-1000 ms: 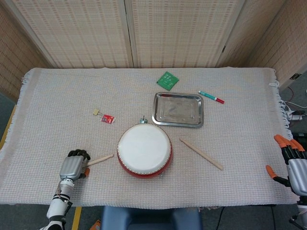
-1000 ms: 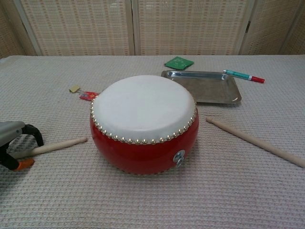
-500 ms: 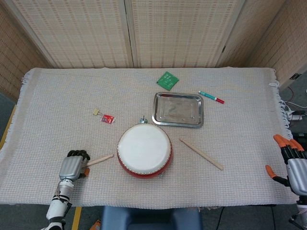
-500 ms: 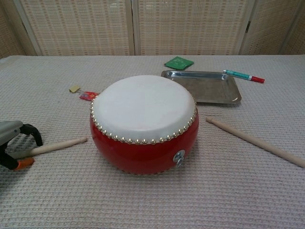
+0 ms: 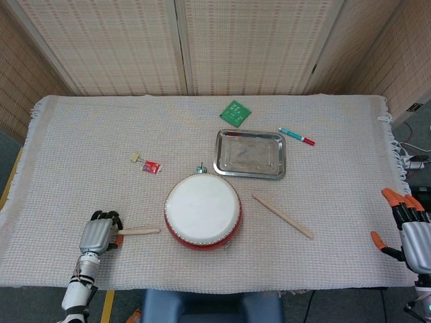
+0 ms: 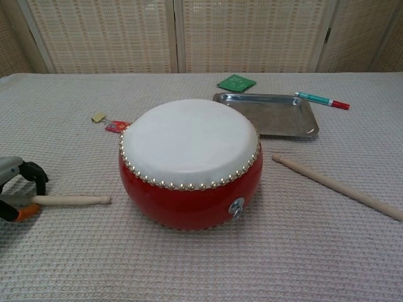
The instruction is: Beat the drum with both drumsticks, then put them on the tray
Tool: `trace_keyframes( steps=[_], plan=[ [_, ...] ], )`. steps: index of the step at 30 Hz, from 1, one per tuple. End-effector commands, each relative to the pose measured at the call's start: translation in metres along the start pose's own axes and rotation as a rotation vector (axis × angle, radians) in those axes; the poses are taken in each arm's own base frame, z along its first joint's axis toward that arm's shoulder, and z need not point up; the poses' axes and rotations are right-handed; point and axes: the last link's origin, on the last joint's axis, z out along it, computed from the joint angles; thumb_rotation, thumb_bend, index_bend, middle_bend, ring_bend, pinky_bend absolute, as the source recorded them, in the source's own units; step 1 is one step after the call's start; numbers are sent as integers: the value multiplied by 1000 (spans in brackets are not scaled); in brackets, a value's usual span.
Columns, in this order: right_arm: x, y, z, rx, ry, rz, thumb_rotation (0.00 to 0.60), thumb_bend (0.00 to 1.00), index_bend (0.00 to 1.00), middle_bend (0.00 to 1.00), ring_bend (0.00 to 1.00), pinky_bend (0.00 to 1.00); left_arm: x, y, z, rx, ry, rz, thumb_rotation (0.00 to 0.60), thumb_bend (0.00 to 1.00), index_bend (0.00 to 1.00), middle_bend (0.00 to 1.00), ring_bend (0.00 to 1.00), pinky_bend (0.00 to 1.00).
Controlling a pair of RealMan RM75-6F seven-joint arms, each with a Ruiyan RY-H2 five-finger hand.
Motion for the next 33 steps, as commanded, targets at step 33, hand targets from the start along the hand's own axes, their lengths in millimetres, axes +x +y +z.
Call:
trace_keyframes(
  steps=[33],
  plan=[
    [18, -11, 13, 15, 36, 25, 600, 236, 4, 57, 0, 91, 27, -57, -4, -219, -121, -1365, 600, 406, 661, 436, 254, 256]
  ],
)
